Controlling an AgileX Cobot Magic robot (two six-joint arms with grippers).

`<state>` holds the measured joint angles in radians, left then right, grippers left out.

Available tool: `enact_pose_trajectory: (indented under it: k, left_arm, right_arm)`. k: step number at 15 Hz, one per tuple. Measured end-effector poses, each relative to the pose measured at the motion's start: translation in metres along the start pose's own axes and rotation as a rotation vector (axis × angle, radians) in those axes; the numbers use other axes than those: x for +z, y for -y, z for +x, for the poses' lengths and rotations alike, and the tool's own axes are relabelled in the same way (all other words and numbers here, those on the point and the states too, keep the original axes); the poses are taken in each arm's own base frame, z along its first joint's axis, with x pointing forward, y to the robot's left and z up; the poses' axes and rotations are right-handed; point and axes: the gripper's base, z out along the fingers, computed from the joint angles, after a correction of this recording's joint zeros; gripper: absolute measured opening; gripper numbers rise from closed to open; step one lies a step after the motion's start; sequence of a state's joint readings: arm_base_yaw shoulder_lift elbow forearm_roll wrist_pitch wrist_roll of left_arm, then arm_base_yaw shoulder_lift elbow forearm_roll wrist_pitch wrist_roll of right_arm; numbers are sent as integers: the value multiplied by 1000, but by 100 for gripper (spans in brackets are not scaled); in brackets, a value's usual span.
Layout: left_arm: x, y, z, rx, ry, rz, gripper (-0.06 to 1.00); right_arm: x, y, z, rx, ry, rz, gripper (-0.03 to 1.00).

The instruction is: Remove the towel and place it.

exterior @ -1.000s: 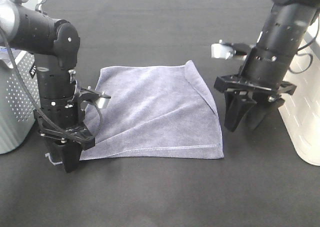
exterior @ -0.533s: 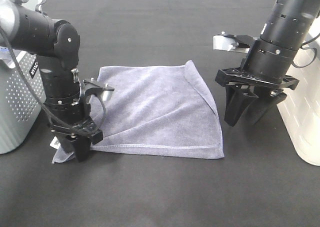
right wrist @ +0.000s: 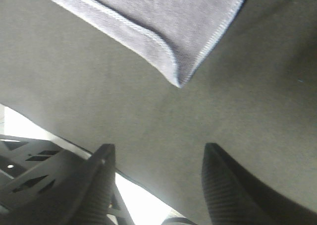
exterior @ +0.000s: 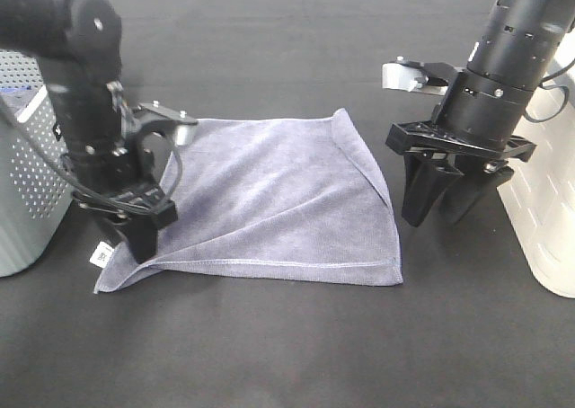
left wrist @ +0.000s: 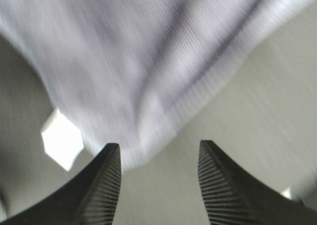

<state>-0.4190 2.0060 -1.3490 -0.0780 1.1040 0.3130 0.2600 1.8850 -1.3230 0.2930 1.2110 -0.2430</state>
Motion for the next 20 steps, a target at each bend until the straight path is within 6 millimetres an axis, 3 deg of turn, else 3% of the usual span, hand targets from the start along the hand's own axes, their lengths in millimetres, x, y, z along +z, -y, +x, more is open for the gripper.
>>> enact_pose_trajectory:
  k: [4,8,12,20]
  left_arm:
    - [-29,4,9,-8,45,-16,46]
    - [-49,4,5,-28,147,-53,46]
    - [-50,3,5,-49,148,-55,46]
    - [-51,3,3,-52,175,-61,46]
  right_arm:
    - [-3,-7,1,-78,31,-63,53]
    - [21,-2,-8,-83,227,6,53]
    - [45,-17,-8,-170,335,197,53]
    - [86,0,8,-197,481,315,53]
